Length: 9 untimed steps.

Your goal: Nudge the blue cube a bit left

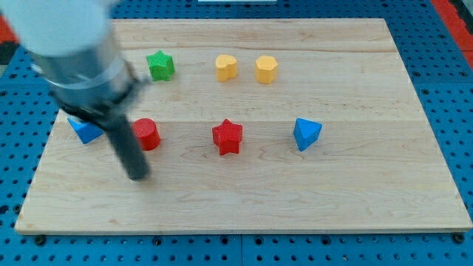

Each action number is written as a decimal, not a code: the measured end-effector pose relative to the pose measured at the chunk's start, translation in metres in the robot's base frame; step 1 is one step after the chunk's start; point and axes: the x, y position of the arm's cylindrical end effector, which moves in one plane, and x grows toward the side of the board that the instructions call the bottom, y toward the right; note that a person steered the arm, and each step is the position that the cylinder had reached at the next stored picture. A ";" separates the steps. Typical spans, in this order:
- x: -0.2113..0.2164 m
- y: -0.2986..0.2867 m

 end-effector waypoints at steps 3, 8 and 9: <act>-0.053 0.343; -0.161 -0.068; -0.140 -0.081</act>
